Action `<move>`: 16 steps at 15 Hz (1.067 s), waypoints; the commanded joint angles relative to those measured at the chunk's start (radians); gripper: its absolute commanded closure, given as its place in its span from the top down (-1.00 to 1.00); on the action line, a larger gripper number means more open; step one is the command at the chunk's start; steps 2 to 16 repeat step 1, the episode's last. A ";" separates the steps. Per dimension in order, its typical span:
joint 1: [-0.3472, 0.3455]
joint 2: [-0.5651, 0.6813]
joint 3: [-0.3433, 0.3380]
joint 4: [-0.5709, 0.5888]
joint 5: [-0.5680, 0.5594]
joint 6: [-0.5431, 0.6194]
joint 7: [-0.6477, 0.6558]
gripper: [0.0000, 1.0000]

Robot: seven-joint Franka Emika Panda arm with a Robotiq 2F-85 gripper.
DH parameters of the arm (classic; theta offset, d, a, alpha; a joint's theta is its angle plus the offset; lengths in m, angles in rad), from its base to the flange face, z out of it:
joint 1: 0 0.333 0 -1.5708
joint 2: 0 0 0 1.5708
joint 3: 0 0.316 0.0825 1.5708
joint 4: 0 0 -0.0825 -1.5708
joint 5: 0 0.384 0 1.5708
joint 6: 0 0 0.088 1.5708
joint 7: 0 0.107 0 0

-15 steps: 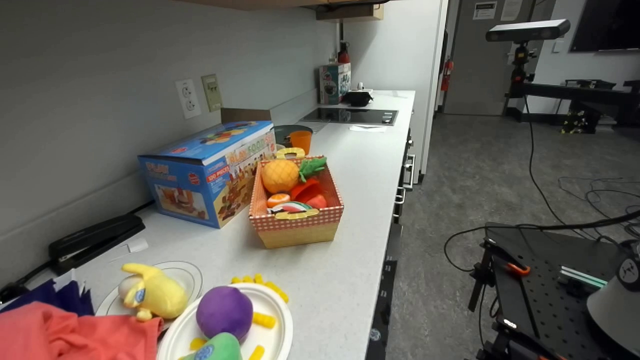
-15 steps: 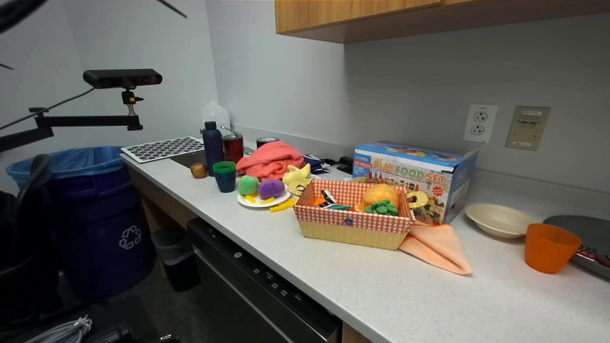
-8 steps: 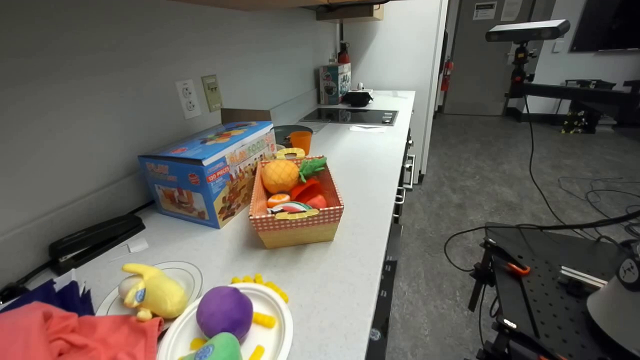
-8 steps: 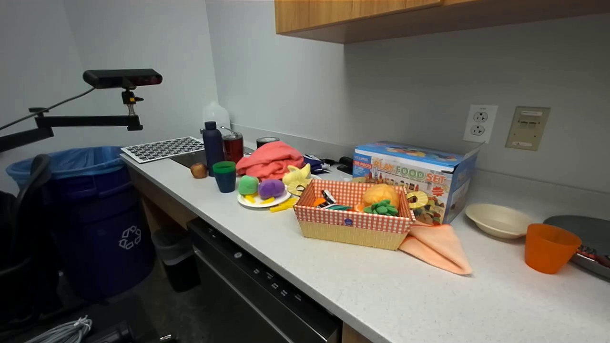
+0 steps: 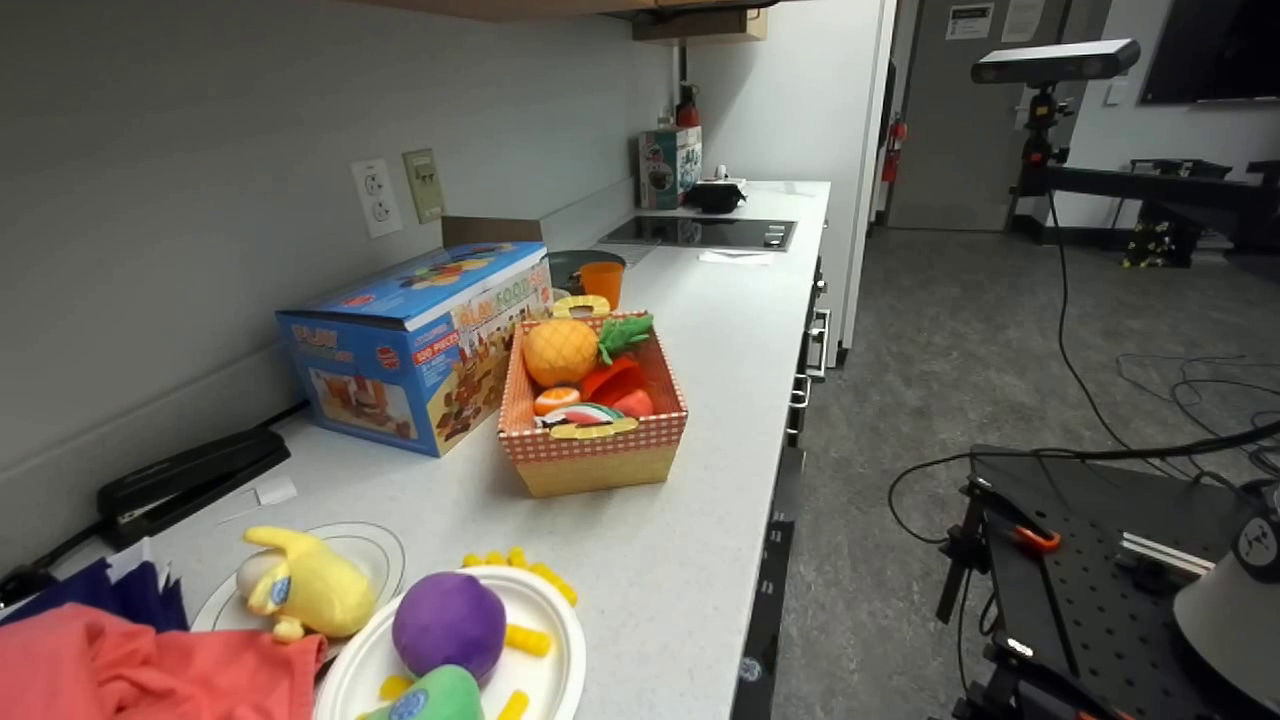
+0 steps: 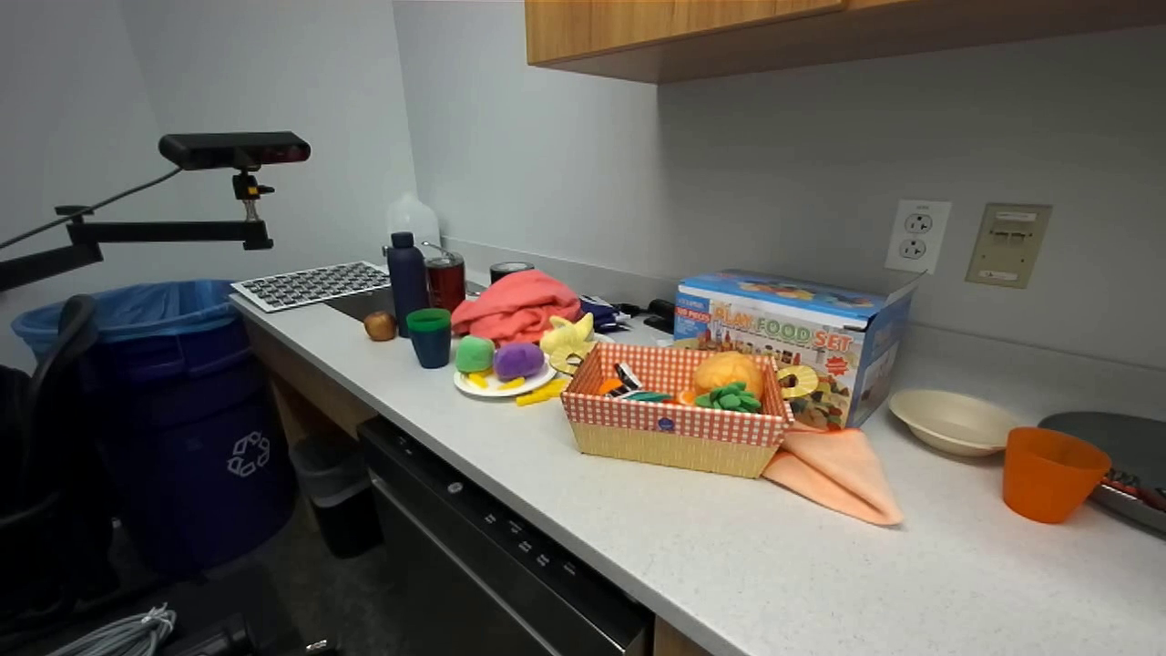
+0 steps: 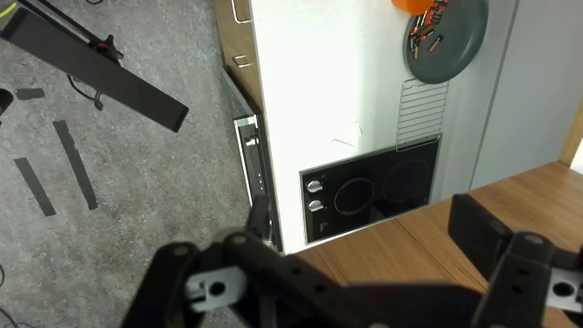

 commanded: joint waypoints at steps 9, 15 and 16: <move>0.000 0.000 0.000 0.000 0.000 0.000 0.000 1.00; 0.000 0.000 0.000 0.000 0.000 0.000 0.000 1.00; 0.000 0.000 0.000 0.000 0.000 0.000 0.000 1.00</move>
